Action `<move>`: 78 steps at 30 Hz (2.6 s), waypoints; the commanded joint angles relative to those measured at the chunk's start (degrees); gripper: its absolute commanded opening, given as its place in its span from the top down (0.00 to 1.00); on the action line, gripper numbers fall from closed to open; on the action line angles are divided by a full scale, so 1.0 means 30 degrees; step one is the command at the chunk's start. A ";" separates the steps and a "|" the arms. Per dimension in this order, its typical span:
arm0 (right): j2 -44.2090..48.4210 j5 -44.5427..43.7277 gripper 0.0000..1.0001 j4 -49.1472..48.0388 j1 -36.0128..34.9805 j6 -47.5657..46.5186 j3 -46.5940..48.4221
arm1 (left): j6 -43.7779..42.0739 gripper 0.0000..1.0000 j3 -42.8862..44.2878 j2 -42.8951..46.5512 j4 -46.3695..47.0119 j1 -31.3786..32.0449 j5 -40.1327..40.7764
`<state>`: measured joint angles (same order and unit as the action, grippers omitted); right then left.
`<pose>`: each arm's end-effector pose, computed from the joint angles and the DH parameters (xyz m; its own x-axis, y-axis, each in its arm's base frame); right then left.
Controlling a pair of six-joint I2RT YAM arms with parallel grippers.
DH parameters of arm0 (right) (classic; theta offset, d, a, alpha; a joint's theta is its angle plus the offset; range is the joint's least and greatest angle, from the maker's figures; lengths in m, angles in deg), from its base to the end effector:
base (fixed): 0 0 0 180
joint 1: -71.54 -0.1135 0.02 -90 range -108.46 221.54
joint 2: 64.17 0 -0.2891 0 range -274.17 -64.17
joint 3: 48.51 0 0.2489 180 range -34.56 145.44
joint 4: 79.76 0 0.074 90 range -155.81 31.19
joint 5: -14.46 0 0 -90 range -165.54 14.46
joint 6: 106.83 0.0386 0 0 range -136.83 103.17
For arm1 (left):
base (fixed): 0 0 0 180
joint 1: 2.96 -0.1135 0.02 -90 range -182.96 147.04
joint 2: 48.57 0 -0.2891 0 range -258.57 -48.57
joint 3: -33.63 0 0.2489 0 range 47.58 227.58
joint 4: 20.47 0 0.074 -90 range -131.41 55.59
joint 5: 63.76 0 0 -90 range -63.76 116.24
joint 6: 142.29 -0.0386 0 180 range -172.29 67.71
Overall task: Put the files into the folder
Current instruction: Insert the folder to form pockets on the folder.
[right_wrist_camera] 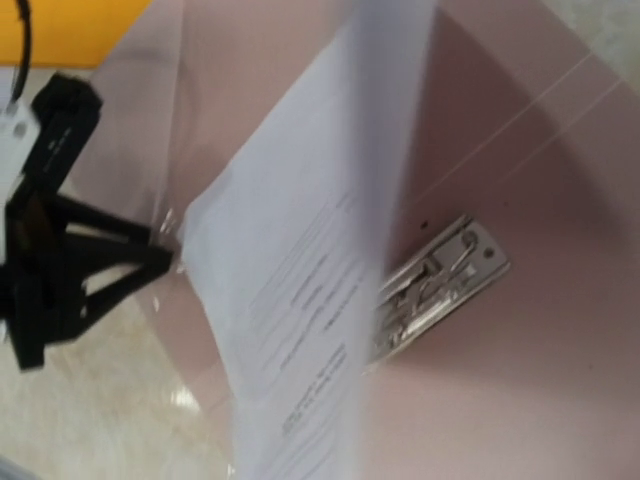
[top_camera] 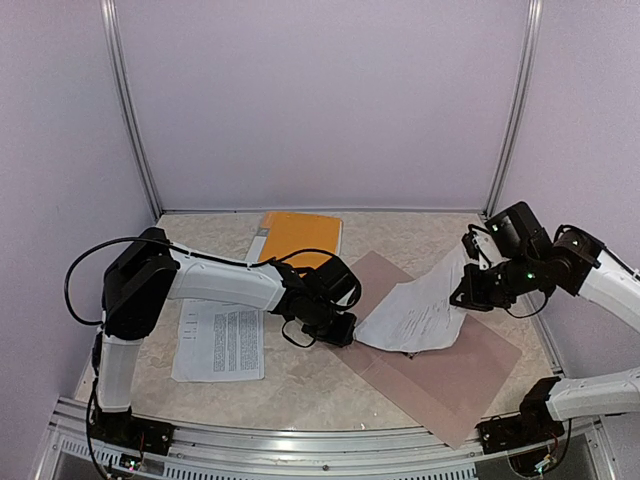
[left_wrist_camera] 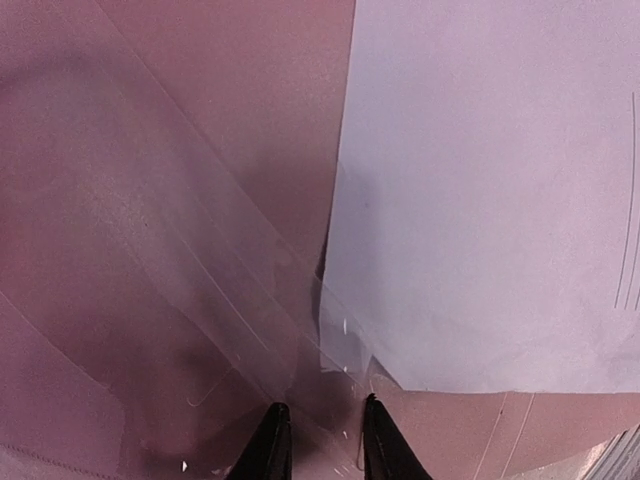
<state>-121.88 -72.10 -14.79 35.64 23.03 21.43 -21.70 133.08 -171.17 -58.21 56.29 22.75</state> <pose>0.1420 0.1056 0.3211 -0.8889 0.1463 -0.4341 -0.0587 0.9034 0.4247 0.2328 -0.3960 0.1609 -0.8288 0.3996 -0.3917 0.5241 0.7995 -0.2934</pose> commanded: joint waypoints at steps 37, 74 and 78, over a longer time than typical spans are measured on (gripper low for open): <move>-0.6969 0.3381 1.00 0.3313 -0.0016 -1.0664 0.5157 | 0.2255 1.00 -0.5172 0.3143 0.0866 -0.0827 0.1386; -1.3040 0.1148 1.00 0.4337 0.0158 -1.4811 1.1493 | 0.0792 0.96 -0.6011 0.4199 0.2748 -0.1080 -0.1543; -1.3116 0.1508 1.00 0.4162 0.0244 -1.5073 1.1807 | 0.0732 0.96 -0.5939 0.4189 0.2595 -0.1052 -0.1440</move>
<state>-160.70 -67.44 -1.83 35.86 -20.69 55.00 -18.34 114.19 -159.68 -49.05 52.68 19.10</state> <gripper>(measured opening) 0.003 0.039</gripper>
